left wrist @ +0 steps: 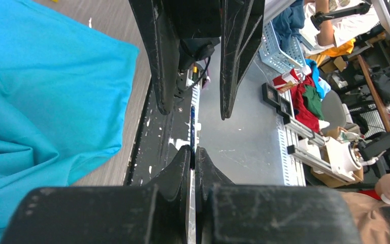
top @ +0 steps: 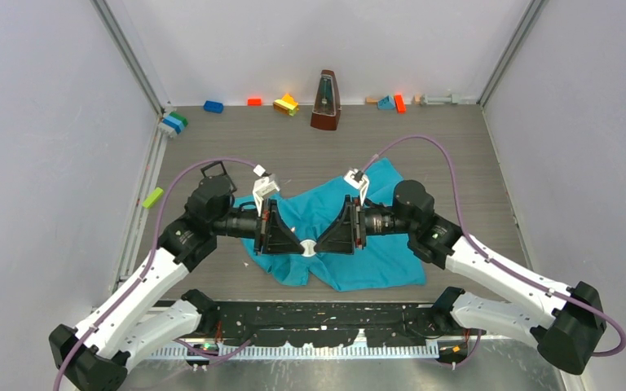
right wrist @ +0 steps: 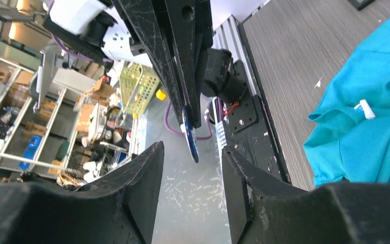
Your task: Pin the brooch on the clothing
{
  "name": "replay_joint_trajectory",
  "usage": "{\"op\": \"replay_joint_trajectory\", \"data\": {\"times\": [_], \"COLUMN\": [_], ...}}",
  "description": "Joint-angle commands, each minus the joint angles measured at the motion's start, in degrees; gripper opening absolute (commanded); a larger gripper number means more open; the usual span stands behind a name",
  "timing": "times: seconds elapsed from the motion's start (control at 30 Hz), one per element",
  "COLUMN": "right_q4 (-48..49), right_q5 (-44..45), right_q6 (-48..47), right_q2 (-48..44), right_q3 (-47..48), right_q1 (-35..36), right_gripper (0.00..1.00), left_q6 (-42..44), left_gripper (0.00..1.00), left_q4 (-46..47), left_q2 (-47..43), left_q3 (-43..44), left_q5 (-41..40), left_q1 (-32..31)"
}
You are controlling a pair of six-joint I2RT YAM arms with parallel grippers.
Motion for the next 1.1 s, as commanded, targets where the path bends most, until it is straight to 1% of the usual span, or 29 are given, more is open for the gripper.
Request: {"op": "replay_joint_trajectory", "data": {"times": [0.0, 0.17, 0.33, 0.4, 0.53, 0.7, 0.83, 0.9, 1.07], "right_q4": [15.7, 21.9, 25.0, 25.9, 26.3, 25.5, 25.1, 25.2, 25.3], "right_q5": [2.8, 1.1, 0.6, 0.4, 0.3, 0.8, 0.7, 0.6, 0.8], "right_q6": [7.0, 10.7, 12.1, 12.4, 12.7, 12.2, 11.9, 11.8, 11.5], "right_q2": [-0.8, 3.0, 5.1, 5.4, 4.7, 3.5, 3.4, 3.6, 4.4], "right_q3": [-3.2, -4.5, -4.8, -5.1, -5.9, -6.9, -7.1, -7.0, -6.9], "right_q1": [0.1, 0.5, 1.9, 2.0, 2.0, 2.0, 2.0, 2.0, 2.0], "right_gripper": [0.52, 0.52, 0.45, 0.44, 0.45, 0.49, 0.48, 0.46, 0.34], "left_q6": [-0.4, -1.4, -1.4, -1.3, -1.0, -0.6, -0.5, -0.5, -0.5], "left_gripper": [0.0, 0.0, 0.0, 0.0, 0.0, 0.0, 0.0, 0.0, 0.0], "left_q4": [4.2, 5.4, 5.4, 5.4, 4.9, 4.5, 4.5, 4.5, 4.8], "left_q2": [-1.7, -2.1, -2.3, -2.4, -3.1, -3.3, -3.6, -3.5, -3.4], "left_q3": [-0.5, -1.1, -1.2, -1.1, -1.1, -0.9, -1.0, -1.0, -1.0], "left_q5": [-2.4, -2.6, -2.6, -2.7, -3.8, -4.3, -4.1, -3.8, -3.1], "left_q1": [-0.1, -0.1, -0.1, 0.0, 0.3, 0.7, 0.9, 0.8, 0.8]}}
